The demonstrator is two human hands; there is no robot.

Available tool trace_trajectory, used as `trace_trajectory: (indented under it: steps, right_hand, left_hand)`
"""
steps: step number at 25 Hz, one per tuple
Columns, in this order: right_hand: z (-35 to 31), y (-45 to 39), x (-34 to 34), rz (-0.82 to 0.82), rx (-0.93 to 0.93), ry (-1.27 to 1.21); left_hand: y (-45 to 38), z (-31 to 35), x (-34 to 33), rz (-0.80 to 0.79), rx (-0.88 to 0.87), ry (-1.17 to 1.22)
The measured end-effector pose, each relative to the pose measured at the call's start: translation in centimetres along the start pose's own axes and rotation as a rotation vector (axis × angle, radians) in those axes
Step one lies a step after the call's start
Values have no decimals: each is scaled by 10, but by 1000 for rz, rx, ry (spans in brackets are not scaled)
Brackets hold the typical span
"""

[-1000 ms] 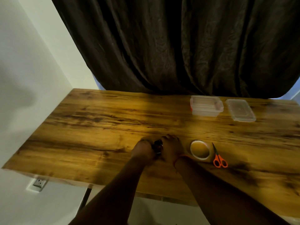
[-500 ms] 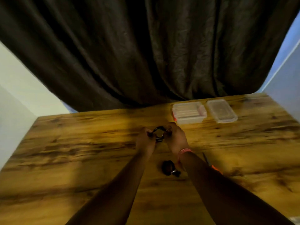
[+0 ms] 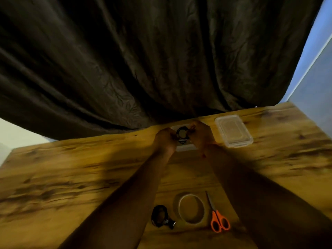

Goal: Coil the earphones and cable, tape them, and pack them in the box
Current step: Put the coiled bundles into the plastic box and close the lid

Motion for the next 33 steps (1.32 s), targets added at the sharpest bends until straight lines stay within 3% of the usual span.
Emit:
trace_trajectory:
  steps: [3,5,11,20,24,27,29,31,33]
  right_hand:
    - [1,-17,-15,-12,-32,164]
    - [-2,-20,-23,-29,0,321]
    - [-5,-24,-33,-92,-29,464]
    - [-18,-7,-75,-327,142,574]
    - [-43,14,-74,-213,313,674]
    - [-63,74,-57,-25,610,579]
    - [-56,131,-65,-174,742,465]
    - [-32,175,-86,-509,683,563]
    - [-7,197,-102,-710,569,722]
  left_hand:
    - [-24,-5,-11,-119,-124,-337]
    - [-27,-10,-15,-149,-204,-413]
    - [-17,-21,-8,-132,-326,-360]
    - [4,-62,12,-62,-248,-375]
    - [10,-80,26,-59,-307,-260]
    - [32,-96,36,19,-211,-60]
    - [57,-118,35,52,-93,108]
    - [80,-140,31,72,-17,165]
    - [97,-155,29,58,40,195]
Point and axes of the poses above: each hand's wrist, its own y-axis away from the middle knuckle, its own x-axis out of the back of the hand, z = x × y, the point moved 4 cm from there along -y, towards the middle knuckle, and after that the axes turned 2 degrees about y, right-handed, at the moved point
